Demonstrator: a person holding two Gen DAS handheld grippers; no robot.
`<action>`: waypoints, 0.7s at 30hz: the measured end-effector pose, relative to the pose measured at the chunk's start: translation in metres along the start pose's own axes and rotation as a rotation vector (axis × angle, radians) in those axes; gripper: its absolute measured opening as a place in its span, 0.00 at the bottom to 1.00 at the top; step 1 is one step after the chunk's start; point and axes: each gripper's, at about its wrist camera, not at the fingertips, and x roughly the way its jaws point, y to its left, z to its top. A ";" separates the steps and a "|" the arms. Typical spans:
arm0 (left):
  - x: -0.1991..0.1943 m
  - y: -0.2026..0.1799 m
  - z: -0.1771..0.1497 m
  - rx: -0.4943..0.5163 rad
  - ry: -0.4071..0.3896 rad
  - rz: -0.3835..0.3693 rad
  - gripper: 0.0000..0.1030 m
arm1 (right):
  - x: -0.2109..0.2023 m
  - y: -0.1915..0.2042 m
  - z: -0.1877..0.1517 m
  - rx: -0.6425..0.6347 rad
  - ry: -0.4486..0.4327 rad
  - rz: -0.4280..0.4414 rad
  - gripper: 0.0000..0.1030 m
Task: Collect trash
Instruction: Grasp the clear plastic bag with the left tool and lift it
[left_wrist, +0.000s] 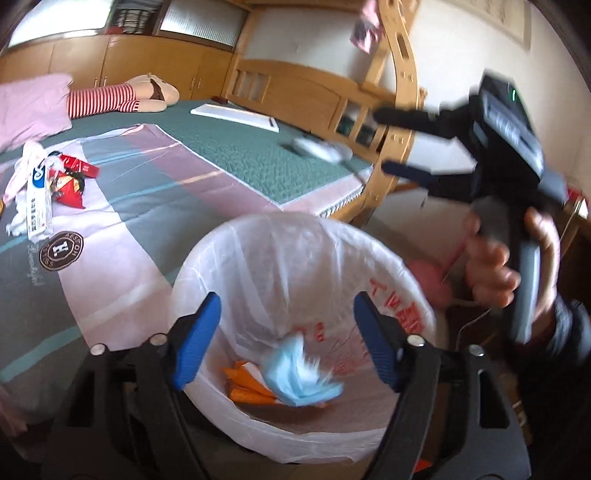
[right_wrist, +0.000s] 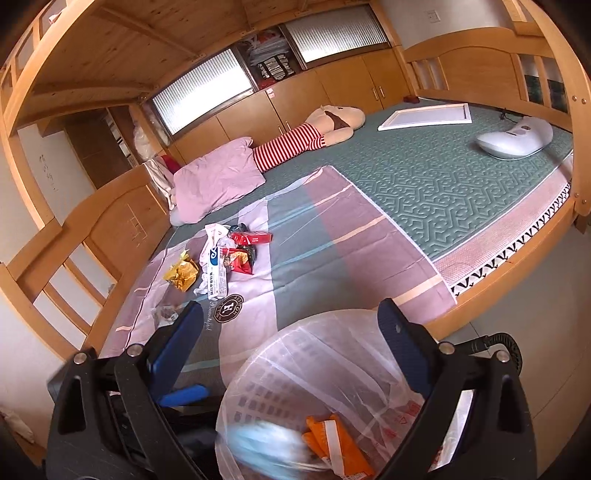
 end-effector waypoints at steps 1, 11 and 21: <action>-0.002 0.005 0.001 -0.003 -0.013 0.042 0.81 | 0.001 0.001 0.000 -0.002 0.004 0.001 0.91; -0.062 0.248 0.034 -0.685 -0.151 0.629 0.64 | 0.025 0.020 0.004 -0.037 0.036 -0.003 0.91; -0.015 0.357 0.007 -0.745 0.126 0.881 0.45 | 0.080 0.054 -0.001 -0.067 0.140 0.015 0.91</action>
